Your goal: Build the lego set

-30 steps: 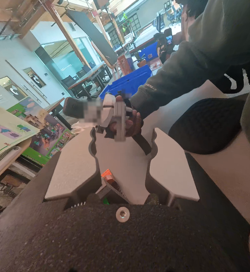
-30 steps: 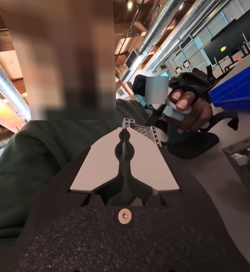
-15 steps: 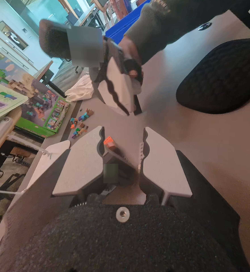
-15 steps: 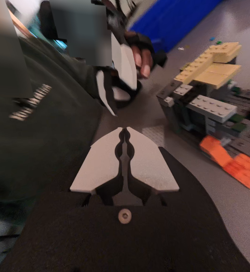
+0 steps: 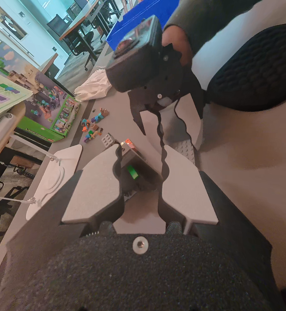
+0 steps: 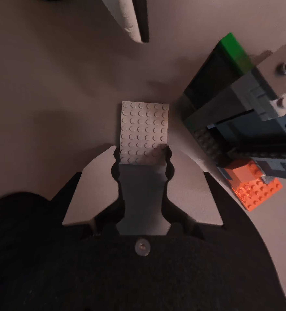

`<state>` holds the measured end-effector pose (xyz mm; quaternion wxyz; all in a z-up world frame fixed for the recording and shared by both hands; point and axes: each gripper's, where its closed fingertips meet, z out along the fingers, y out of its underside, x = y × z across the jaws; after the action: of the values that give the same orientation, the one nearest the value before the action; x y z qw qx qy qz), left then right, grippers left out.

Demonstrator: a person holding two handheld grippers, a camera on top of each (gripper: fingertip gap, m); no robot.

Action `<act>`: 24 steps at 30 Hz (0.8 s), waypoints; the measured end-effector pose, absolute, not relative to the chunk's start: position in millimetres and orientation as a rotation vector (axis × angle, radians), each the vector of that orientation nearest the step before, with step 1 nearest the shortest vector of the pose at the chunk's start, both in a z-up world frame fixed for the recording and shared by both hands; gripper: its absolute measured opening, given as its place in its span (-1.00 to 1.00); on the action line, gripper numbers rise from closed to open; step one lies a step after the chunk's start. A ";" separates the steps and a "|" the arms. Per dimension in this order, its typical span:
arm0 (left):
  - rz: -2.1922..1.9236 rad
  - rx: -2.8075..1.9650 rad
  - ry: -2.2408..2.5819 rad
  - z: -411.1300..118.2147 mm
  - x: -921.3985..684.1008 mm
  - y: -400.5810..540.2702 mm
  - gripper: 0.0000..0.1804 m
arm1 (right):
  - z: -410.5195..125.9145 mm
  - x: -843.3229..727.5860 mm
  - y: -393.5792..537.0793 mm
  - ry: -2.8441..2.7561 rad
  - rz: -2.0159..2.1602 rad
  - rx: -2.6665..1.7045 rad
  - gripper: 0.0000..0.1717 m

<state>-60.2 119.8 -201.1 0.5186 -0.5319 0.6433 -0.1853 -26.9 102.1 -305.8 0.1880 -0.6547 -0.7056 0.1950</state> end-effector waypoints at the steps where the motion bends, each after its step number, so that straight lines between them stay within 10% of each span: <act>1: -0.451 -1.279 1.547 -201.9 -61.4 119.2 -0.51 | -303.1 -24.6 101.3 -2.017 0.559 -1.833 -0.39; 12: -0.452 -1.308 1.385 -183.0 -64.4 136.2 -0.47 | -177.6 -1.4 145.0 -2.138 0.733 -1.595 -0.40; 24: -0.524 -1.523 1.246 -185.4 -64.6 167.3 -0.40 | -193.7 -12.3 190.4 -2.390 0.696 -1.441 -0.40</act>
<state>-64.6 167.3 -185.4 0.5249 -0.6367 0.5207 -0.2191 -12.3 190.4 -193.7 0.1324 -0.4966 -0.8236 0.2398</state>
